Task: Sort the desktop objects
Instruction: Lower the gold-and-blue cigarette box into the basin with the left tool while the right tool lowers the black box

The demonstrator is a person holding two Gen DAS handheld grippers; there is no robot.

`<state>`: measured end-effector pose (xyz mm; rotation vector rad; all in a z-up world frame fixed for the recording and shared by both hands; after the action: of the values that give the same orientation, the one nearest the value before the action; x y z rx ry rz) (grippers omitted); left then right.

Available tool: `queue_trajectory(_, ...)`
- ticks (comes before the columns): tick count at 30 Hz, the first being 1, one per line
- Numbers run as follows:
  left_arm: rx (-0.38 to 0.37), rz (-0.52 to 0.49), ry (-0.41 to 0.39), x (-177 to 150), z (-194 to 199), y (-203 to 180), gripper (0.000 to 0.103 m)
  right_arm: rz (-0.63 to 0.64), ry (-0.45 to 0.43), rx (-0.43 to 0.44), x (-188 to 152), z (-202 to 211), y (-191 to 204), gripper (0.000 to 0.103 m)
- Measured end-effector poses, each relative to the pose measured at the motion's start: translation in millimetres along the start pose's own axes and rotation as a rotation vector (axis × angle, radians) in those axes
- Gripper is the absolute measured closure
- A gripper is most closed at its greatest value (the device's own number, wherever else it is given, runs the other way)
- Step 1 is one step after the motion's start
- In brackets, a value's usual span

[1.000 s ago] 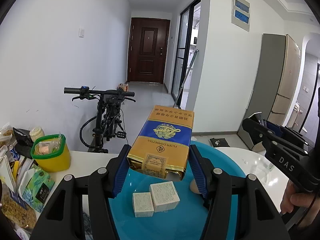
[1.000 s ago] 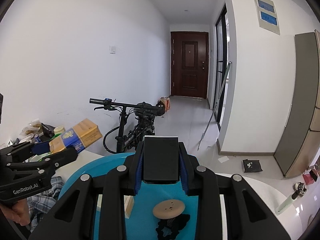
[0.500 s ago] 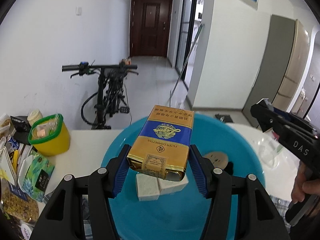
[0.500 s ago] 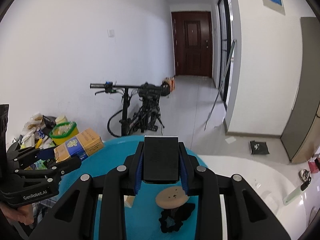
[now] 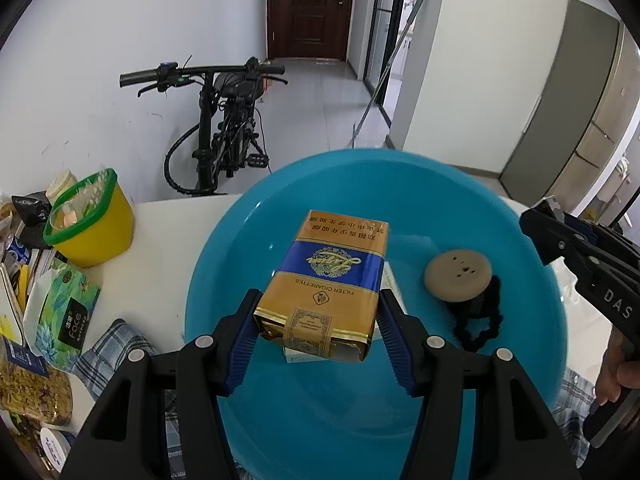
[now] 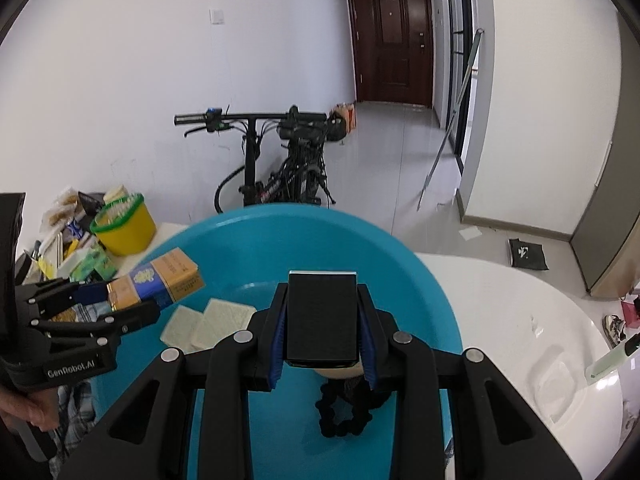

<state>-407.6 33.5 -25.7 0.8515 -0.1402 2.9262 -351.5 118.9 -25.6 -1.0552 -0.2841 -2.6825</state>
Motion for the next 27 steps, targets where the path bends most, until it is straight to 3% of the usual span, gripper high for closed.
queue_trajectory(8, 0.005, 0.010, 0.073, -10.4, -28.6, -0.3, 0.043, 0.004, 0.059, 0.004, -19.2, -18.5, -4.8, 0.074)
queue_trajectory(22, 0.006, 0.029, 0.100, -13.6, -47.4, 1.9, 0.043, 0.007, 0.088, 0.000, -25.7, -33.2, -11.9, 0.074)
queue_trajectory(24, 0.000, 0.049, 0.105, -14.0, -48.4, 4.1, 0.034, 0.012, 0.092, -0.004, -26.6, -34.5, -11.2, 0.074)
queue_trajectory(27, -0.012, 0.079, 0.116, -15.2, -49.2, 7.3, 0.032, 0.026, 0.099, -0.011, -26.7, -36.7, -9.3, 0.074)
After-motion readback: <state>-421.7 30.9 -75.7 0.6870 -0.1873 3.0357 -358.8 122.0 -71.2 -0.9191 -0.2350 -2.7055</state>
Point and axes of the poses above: each gripper's, at about its wrist camera, not at the fingertips, and z roughly against the way its jaws point, y to its left, x to its top, the point moved 9 cm from there along -z, roughly the way its jaws point, and after that the axes turned 3 degrees about y, right-handed, at the moved point
